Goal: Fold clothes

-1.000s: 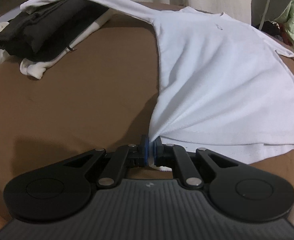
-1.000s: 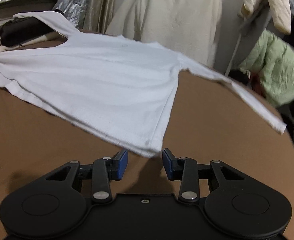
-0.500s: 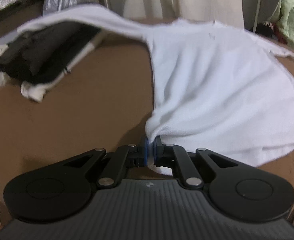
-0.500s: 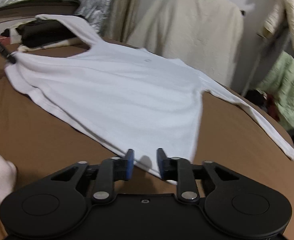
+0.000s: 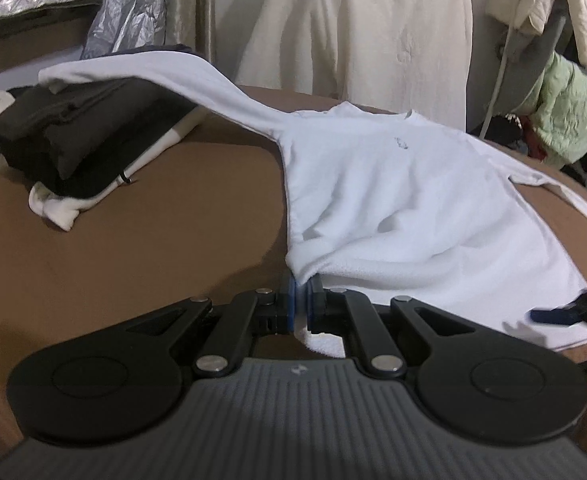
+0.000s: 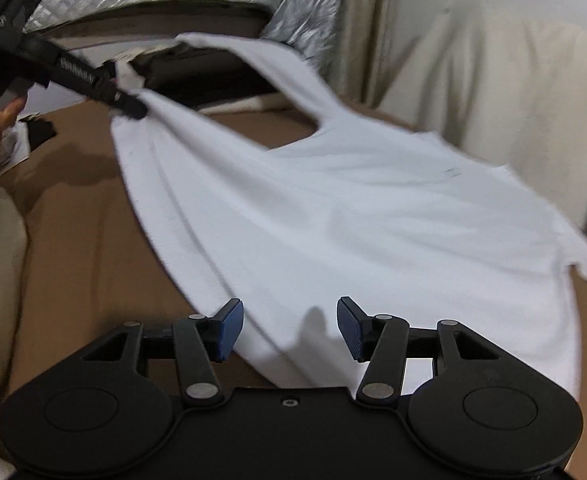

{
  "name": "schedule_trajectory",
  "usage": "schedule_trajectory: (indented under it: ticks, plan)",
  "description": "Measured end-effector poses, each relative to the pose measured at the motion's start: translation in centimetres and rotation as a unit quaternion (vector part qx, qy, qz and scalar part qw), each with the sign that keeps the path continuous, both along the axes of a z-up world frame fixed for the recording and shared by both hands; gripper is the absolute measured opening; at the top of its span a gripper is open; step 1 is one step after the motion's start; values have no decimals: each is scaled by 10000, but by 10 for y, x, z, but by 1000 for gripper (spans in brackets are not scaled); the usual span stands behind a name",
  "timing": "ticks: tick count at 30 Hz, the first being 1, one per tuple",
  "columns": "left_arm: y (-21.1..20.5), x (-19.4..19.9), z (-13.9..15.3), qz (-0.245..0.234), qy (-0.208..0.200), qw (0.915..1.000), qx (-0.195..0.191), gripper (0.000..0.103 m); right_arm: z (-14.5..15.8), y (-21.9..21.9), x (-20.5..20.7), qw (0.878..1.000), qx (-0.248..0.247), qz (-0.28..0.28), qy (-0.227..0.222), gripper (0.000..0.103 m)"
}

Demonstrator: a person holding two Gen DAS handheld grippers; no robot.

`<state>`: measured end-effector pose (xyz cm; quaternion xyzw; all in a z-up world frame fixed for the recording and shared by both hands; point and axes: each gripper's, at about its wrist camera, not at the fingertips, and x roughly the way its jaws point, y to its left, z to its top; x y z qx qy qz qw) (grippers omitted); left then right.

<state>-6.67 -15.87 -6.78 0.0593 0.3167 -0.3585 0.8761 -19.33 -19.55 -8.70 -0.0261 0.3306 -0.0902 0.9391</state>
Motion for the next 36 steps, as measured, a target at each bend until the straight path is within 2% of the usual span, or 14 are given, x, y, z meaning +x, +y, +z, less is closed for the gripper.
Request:
schedule_trajectory:
  ticks: [3,6,7,9,12,16,19,22,27,28,32,36]
  plan:
    - [1,-1,-1,1,-24,10000,23,5,-7,-3,14,9999,-113,43,102,56]
    - [1,-2,-3,0,-37,10000,81,5,-9,3,14,9988,-464,-146,101,26]
    - [1,-2,-4,0,-29,9999,121,5,-8,3,13,9978,-599,-257,90,20]
    - [1,-2,-7,2,-11,9998,201,5,-5,1,7,9956,-774,-519,4,16]
    - [0,-1,-12,4,14,9995,321,5,0,-10,-4,9893,-899,-1147,-98,16]
    - [-2,-5,-11,-17,-107,9991,408,5,-16,-29,-22,9693,-1515,-1912,315,19]
    - [-3,-7,-10,-48,-101,9990,424,5,-28,-49,-45,9524,-1679,-2471,607,19]
    - [-7,-10,-11,-85,-169,9984,524,5,-25,-65,-78,9429,-1519,-2930,441,28]
    - [-19,-16,-23,-123,-344,9941,1022,5,-16,-79,-128,9252,-1533,-3471,-4,28]
    - [-19,-15,-24,-117,-314,9944,1006,5,-16,-81,-138,9241,-1447,-3535,-84,28]
    - [-20,-13,-27,-93,-191,9954,939,5,-20,-80,-155,9344,-1077,-3390,-191,28]
    - [-15,-8,-18,25,-243,9968,755,5,-11,-67,-160,9576,-713,-2752,-468,32]
